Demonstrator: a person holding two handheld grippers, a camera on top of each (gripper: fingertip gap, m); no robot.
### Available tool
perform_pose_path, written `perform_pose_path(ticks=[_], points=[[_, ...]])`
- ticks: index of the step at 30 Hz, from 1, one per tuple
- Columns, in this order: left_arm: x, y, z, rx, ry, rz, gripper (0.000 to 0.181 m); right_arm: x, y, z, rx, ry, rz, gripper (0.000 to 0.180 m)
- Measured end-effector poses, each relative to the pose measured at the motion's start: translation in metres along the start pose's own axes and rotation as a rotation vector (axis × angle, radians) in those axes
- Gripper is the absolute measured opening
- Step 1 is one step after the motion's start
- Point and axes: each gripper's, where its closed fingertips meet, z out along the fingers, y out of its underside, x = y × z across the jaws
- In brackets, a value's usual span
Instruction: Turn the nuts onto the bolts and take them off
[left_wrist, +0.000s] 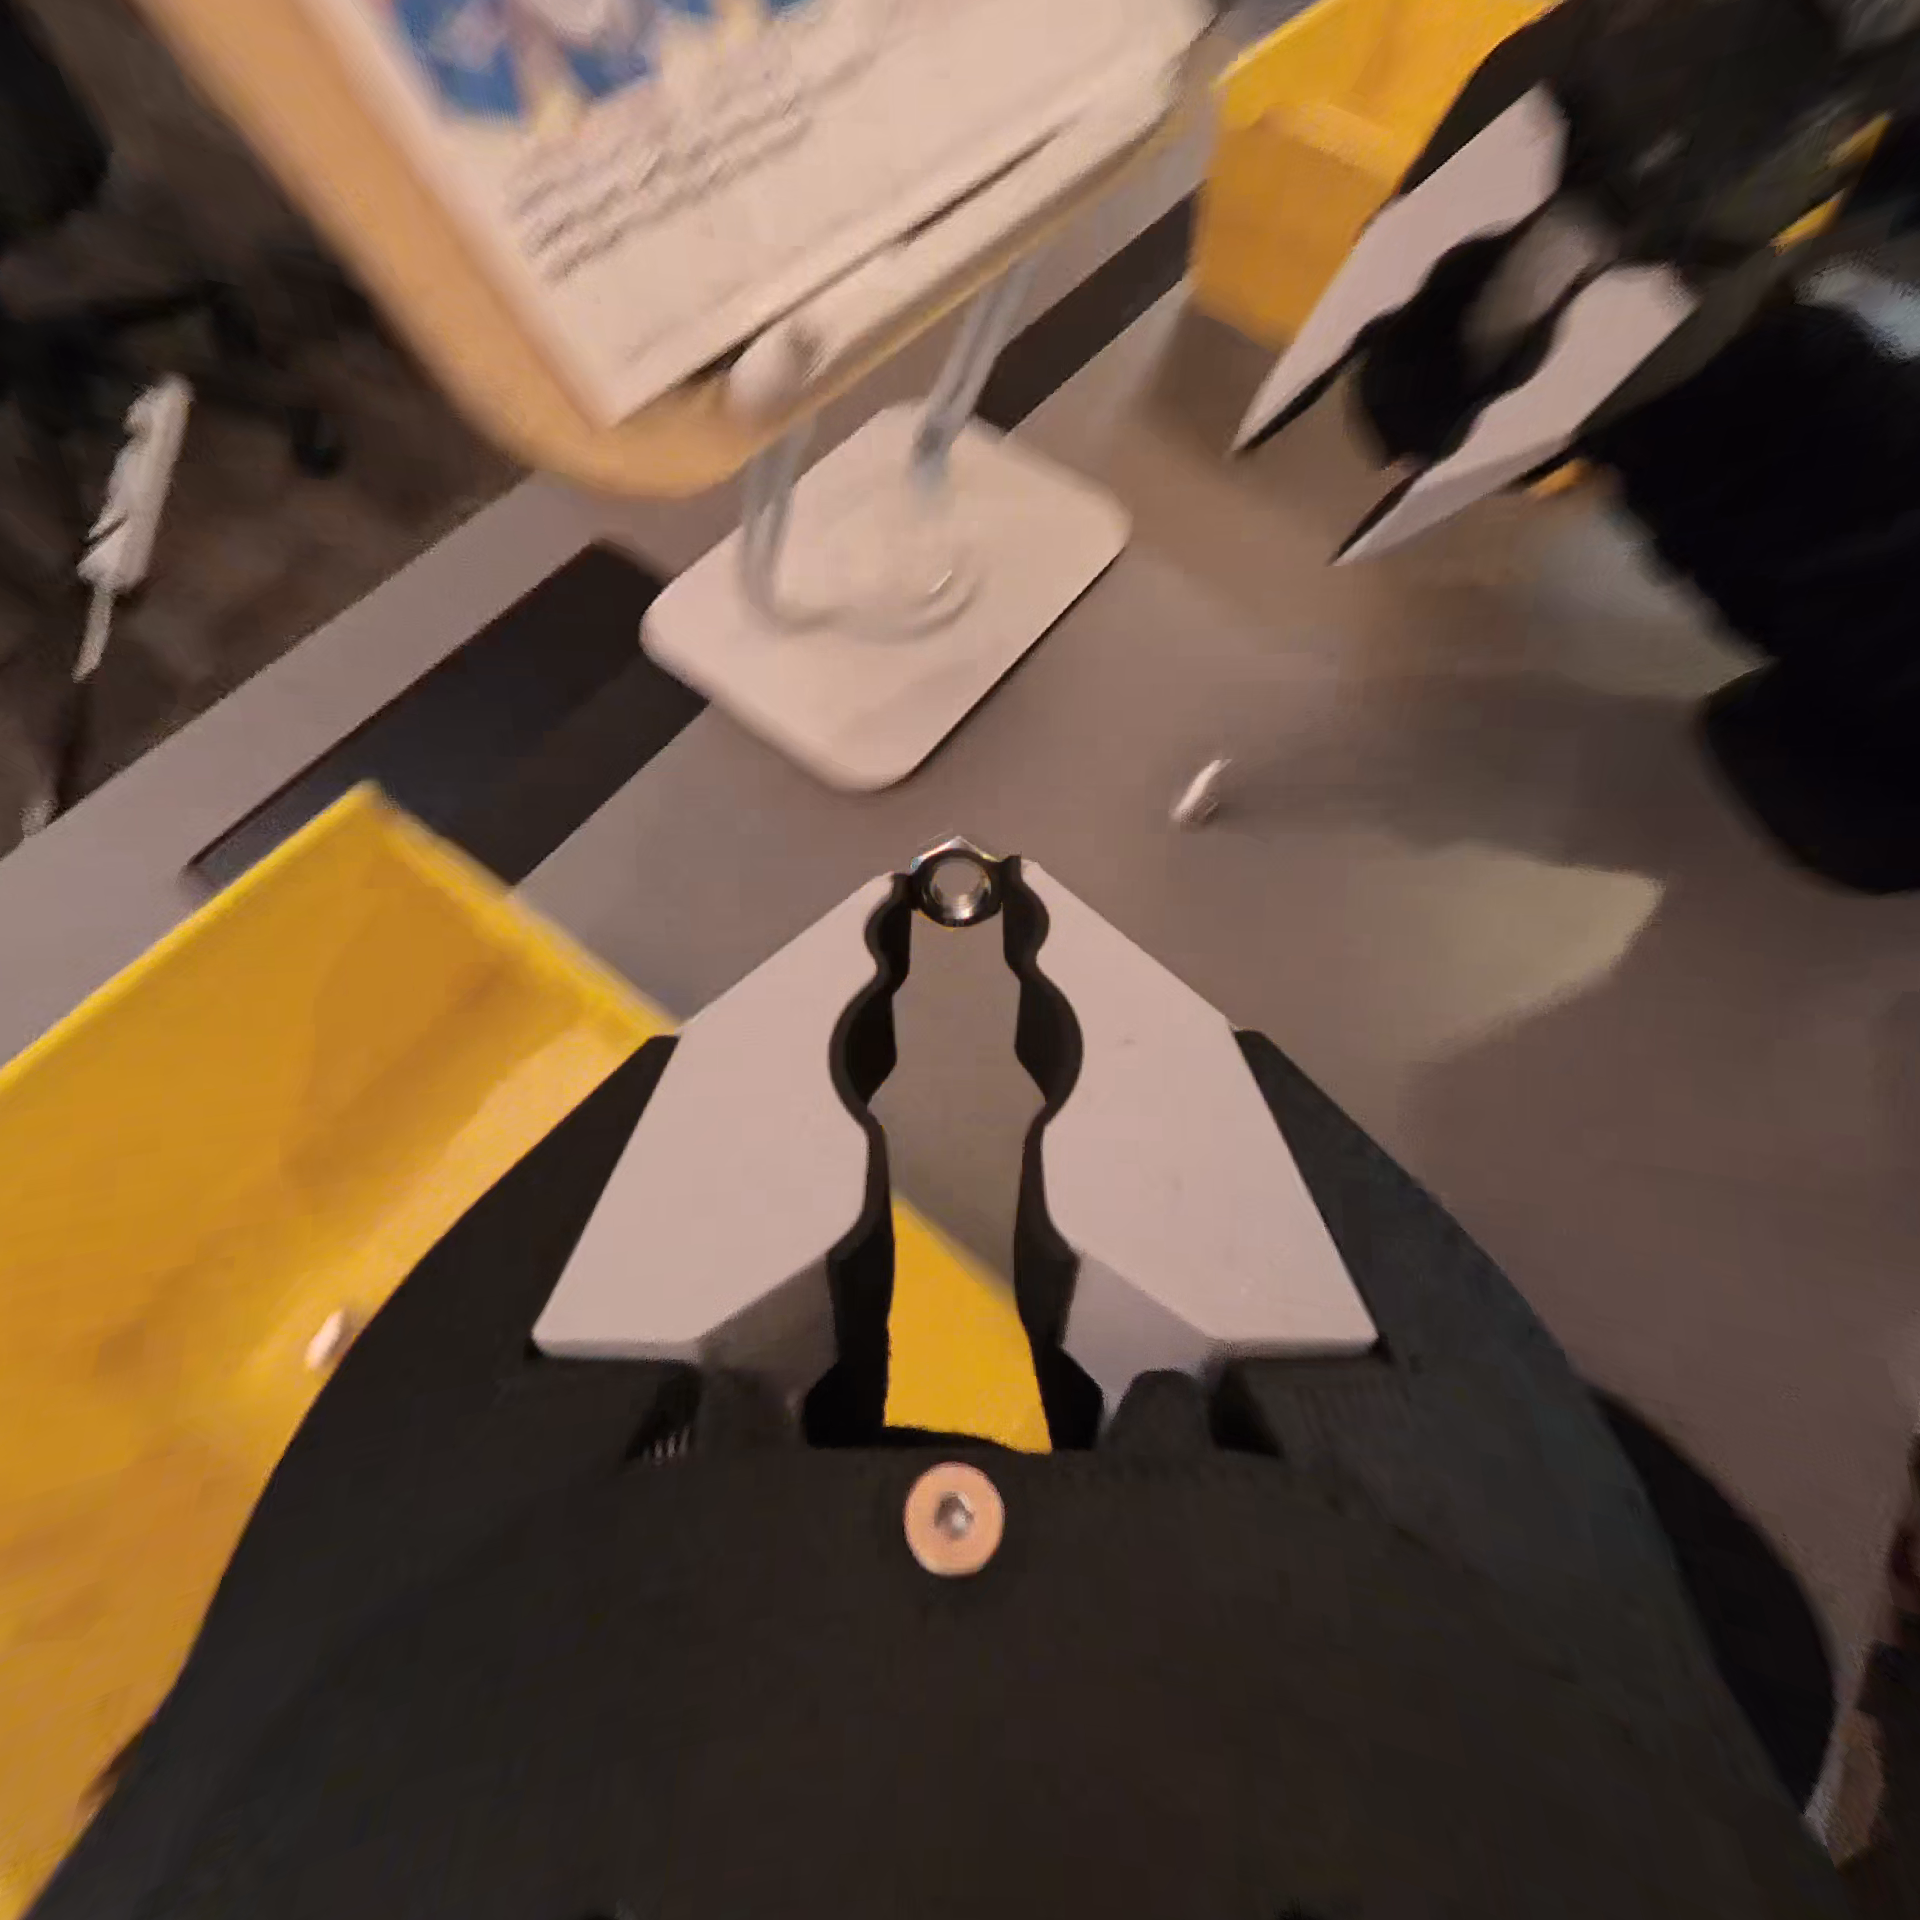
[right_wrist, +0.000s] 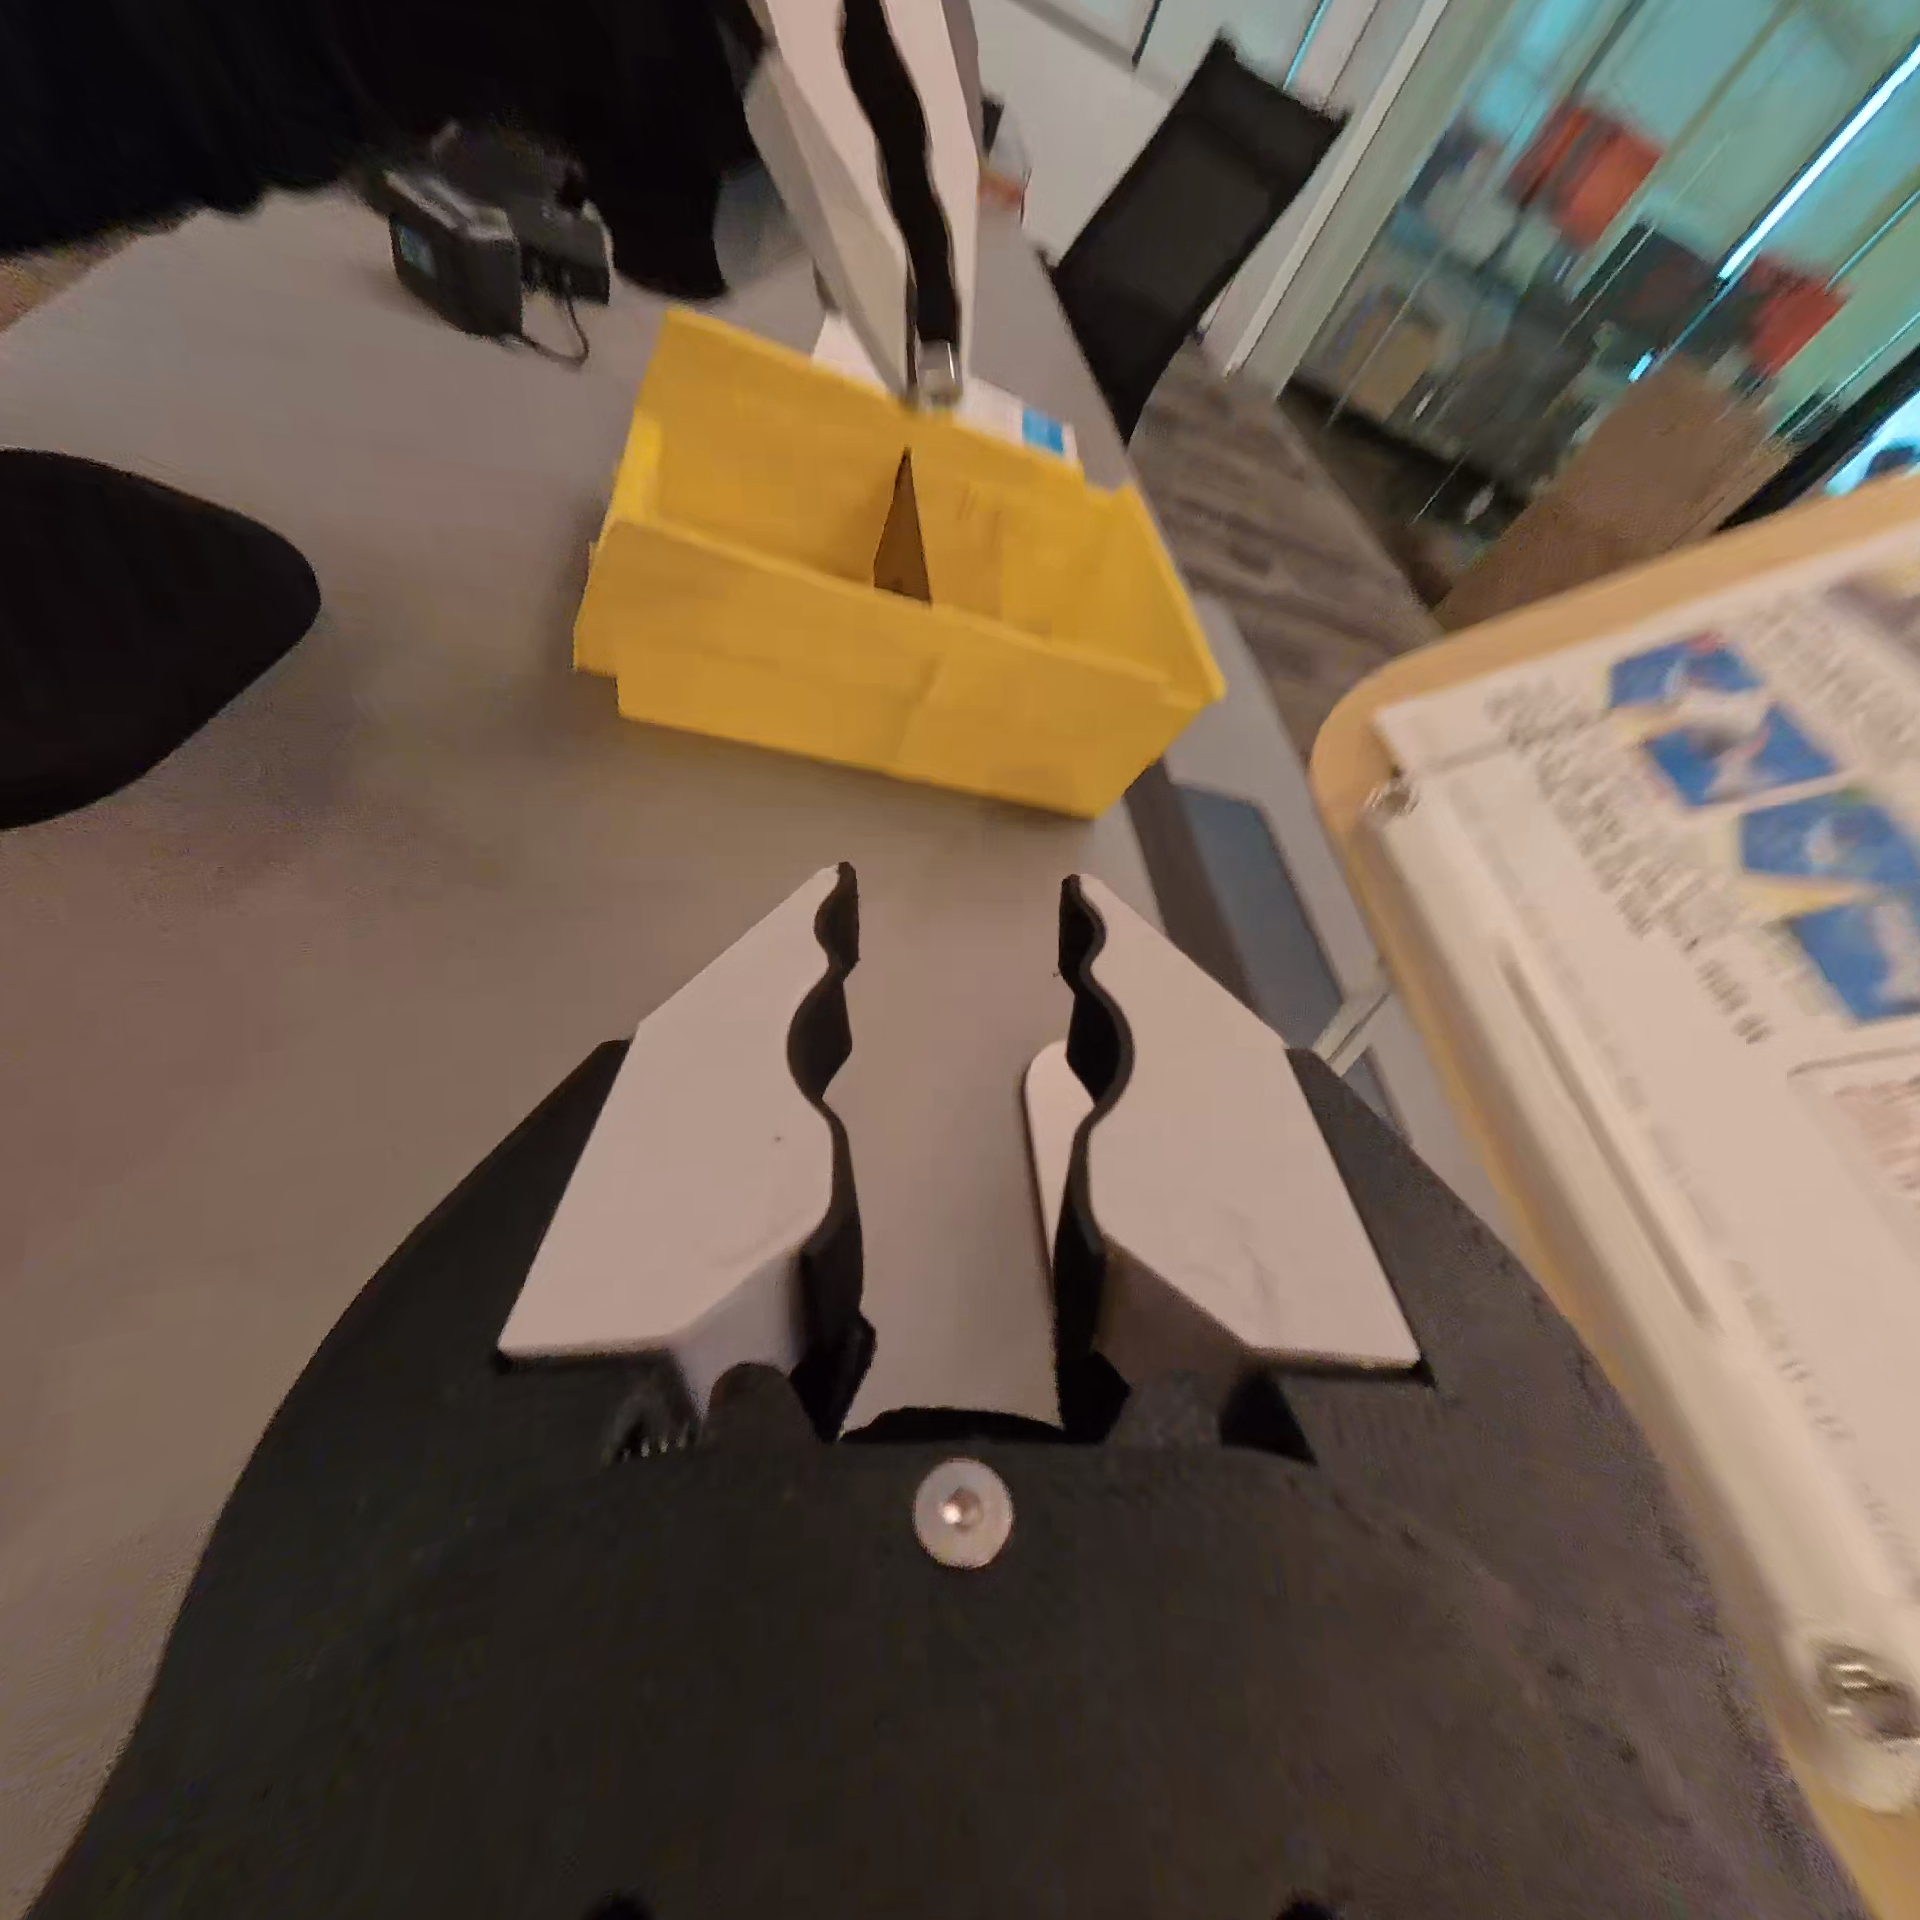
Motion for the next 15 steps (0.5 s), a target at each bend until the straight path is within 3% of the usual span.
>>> perform_pose_path(ticks=[1, 7, 15], points=[[0.016, -0.015, 0.009, 0.045, 0.068, 0.007, 0.016, 0.0, -0.011, -0.003, 0.028, 0.019, -0.035, 0.037], [0.087, -0.072, 0.064, 0.225, 0.44, -0.032, 0.016, -0.003, -0.045, -0.015, 0.075, 0.113, -0.215, 0.038], [0.097, -0.107, 0.098, 0.372, 0.587, -0.066, 0.016, 0.006, -0.049, -0.026, 0.157, 0.129, -0.149, 0.04]])
